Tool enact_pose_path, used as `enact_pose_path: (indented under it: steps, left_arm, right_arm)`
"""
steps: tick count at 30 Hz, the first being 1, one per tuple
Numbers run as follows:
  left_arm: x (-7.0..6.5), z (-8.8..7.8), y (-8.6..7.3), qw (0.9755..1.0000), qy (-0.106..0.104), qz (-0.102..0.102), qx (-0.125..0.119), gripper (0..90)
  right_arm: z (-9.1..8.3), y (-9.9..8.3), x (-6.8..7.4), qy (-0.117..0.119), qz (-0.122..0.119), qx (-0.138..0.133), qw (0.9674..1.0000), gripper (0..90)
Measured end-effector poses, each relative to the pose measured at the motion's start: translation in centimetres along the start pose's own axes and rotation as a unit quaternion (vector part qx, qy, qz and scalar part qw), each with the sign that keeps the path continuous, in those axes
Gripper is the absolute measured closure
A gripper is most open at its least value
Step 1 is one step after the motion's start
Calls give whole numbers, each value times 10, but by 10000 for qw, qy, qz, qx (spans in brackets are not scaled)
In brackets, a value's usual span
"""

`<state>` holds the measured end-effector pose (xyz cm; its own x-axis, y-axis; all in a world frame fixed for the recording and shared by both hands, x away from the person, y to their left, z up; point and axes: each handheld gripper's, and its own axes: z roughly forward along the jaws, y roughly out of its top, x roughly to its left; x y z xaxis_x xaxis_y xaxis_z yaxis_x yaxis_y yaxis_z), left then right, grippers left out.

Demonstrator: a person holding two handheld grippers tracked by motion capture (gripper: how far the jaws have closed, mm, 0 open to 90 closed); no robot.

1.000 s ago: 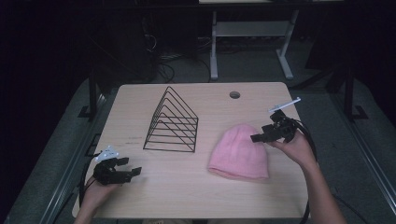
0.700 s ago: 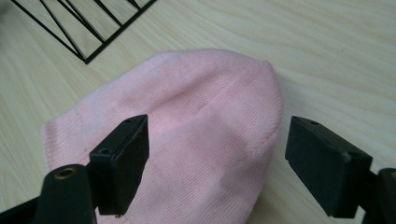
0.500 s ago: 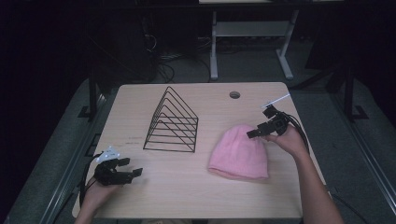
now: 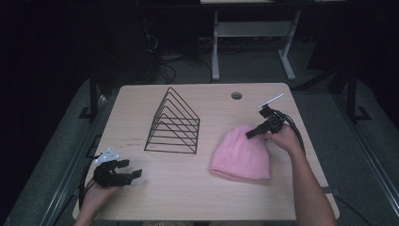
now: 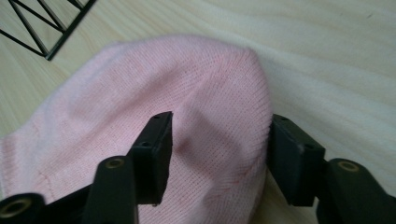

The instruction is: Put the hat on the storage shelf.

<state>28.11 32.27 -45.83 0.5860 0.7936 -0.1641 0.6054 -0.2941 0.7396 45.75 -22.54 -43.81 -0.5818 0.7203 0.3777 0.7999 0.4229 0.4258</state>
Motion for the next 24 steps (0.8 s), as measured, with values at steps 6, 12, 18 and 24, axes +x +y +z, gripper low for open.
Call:
enact_pose_path:
  steps: [6,12,18,24]
  left_arm:
    - [-2,2,0,10000,-32,-30,19,242]
    - [-2,2,0,10000,-35,1,24,243]
    - [-3,2,0,10000,-52,-7,25,243]
    - [-2,3,0,10000,-63,-47,33,243]
  right_arm:
    - [9,0,-4,104,51,136,9998,542]
    - [13,2,-5,188,97,188,9996,646]
    - [13,0,-8,352,227,141,9990,744]
    - [6,-1,-5,438,194,12,9988,770]
